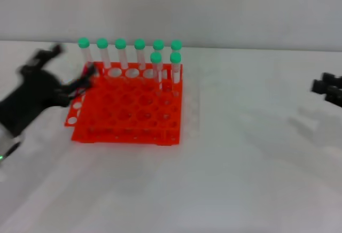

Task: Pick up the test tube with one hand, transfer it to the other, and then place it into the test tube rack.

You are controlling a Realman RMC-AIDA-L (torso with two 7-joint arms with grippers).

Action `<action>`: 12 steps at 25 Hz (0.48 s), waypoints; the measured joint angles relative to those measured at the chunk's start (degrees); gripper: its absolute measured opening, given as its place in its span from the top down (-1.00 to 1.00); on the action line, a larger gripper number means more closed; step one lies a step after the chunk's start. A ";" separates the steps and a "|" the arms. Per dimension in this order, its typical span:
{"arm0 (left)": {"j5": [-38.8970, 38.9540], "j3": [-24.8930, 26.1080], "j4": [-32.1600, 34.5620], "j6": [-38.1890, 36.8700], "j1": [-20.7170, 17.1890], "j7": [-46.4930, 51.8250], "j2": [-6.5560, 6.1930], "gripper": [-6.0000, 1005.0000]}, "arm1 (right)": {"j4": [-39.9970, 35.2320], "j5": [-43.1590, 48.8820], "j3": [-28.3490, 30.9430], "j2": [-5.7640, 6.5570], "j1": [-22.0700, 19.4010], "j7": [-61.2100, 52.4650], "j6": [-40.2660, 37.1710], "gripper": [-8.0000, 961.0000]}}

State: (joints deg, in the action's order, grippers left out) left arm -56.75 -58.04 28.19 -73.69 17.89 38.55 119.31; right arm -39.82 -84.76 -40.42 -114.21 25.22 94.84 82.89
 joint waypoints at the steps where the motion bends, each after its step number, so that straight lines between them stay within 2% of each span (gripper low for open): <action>1: 2.25 0.01 0.01 -1.02 -1.46 -1.44 0.01 -0.78 | 0.07 -0.04 1.64 -0.11 -0.54 1.12 0.64 0.13; 6: 15.00 0.67 -0.80 -3.19 -6.31 -3.75 -0.07 -0.78 | 2.48 -1.35 10.57 -0.37 -3.35 8.05 3.71 0.13; 12: 20.29 4.28 -2.30 -3.71 -8.07 -3.63 0.01 -0.78 | 11.47 -7.96 20.24 -0.47 -7.69 24.04 4.36 0.13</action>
State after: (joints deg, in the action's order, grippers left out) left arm -36.47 -53.76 25.88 -77.39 9.82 34.92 119.32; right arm -28.35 -92.72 -20.18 -114.68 17.52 118.88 87.25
